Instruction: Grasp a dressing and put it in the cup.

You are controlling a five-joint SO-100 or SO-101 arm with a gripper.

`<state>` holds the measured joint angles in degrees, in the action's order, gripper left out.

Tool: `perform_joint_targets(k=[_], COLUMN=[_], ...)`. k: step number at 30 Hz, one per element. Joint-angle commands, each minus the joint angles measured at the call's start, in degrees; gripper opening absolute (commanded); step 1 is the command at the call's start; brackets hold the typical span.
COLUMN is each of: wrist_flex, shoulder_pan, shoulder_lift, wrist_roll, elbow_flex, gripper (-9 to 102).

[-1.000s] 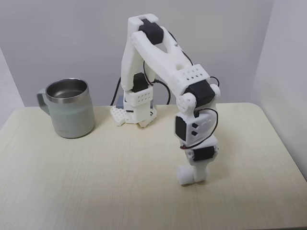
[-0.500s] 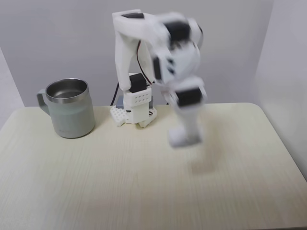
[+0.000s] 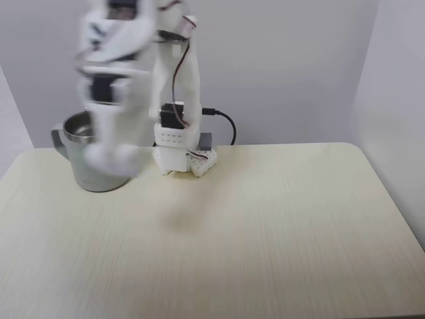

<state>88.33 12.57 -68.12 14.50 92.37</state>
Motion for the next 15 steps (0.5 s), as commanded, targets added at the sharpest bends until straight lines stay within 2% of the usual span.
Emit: perform_joint_targets(k=[1,7,15], wrist_flex=[-0.44,0.7,6.94], shoulder_pan=[11.43,26.19,35.42], shoulder_lift=[1.58,1.93,7.29], wrist_roll=[0.7,-2.81,-16.52], elbow_flex=[3.08,5.36,1.93], gripper=[0,0,0])
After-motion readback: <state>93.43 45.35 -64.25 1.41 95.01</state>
